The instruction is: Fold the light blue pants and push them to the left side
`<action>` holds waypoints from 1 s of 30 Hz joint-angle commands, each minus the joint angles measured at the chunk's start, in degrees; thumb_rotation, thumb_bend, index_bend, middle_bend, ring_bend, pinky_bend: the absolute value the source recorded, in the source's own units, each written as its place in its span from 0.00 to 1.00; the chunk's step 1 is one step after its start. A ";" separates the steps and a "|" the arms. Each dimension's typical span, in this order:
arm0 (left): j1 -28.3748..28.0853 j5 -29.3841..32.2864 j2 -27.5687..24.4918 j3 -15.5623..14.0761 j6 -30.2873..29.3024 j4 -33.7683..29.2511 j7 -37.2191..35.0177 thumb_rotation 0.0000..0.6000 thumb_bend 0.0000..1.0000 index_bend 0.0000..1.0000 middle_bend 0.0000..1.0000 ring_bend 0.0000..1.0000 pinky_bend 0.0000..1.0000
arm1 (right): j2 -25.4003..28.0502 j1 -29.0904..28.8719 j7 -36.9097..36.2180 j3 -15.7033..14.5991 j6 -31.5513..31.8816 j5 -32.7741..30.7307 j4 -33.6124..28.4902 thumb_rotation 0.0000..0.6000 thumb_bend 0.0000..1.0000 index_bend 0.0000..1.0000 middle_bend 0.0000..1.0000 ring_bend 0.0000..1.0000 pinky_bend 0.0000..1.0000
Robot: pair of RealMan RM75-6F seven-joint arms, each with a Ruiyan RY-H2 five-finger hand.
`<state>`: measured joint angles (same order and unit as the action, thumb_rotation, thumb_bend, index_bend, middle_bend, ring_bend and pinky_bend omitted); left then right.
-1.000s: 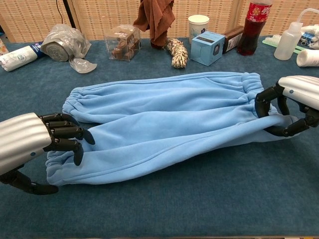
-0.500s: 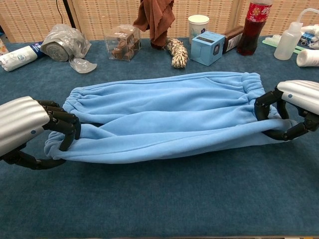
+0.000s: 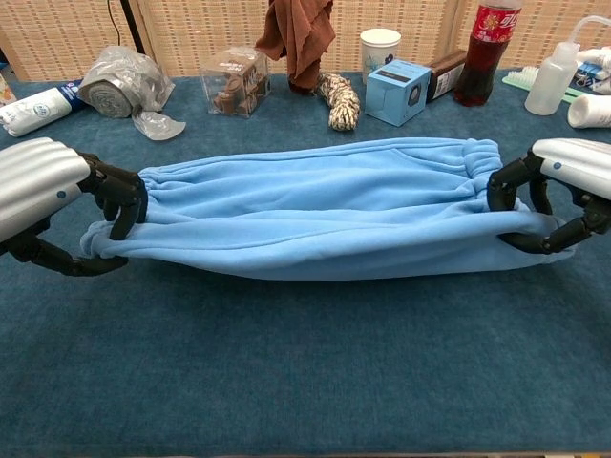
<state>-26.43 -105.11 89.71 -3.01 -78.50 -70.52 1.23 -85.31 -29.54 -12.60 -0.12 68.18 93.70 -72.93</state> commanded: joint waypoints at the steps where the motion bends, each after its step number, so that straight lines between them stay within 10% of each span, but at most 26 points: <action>1: -0.89 3.27 -3.11 2.02 1.96 -5.05 1.35 1.00 0.45 0.76 0.52 0.55 0.48 | 1.46 -1.84 -0.45 1.64 -2.88 -1.83 -2.15 1.00 0.53 0.63 0.59 0.45 0.60; 12: -3.37 19.97 -7.54 8.33 13.92 -17.38 8.33 1.00 0.44 0.77 0.53 0.55 0.44 | 3.67 -7.37 2.99 8.19 -14.49 -13.11 -4.23 1.00 0.55 0.63 0.59 0.46 0.60; 30: -7.98 35.66 -7.33 14.07 20.31 -19.68 17.72 1.00 0.44 0.78 0.53 0.55 0.36 | 3.18 -13.32 10.80 13.05 -21.89 -23.02 -1.26 1.00 0.56 0.63 0.60 0.46 0.60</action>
<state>-33.81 -71.56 82.29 10.48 -59.06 -89.87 17.34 -81.82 -42.32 -2.41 12.58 46.88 71.29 -74.69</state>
